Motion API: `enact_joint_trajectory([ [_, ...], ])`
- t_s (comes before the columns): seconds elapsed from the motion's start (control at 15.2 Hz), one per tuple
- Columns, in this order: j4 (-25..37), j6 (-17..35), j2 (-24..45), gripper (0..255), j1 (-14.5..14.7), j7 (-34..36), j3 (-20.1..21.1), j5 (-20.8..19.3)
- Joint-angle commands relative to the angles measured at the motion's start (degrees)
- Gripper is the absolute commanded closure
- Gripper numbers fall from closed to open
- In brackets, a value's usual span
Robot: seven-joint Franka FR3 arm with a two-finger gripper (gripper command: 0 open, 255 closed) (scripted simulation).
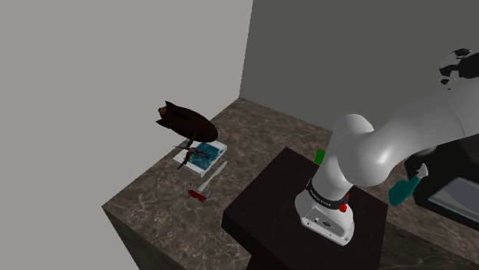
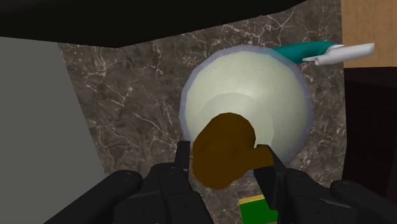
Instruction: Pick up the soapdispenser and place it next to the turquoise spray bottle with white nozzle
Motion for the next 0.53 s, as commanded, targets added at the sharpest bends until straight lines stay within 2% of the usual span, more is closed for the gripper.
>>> enact_joint_trajectory([
  [0.0,-0.8,1.2,-0.6,255,0.1,0.3,-0.5,-0.6],
  [0.46,-3.6,5.1,-2.5,255,0.2,1.5,-2.0,-2.4],
])
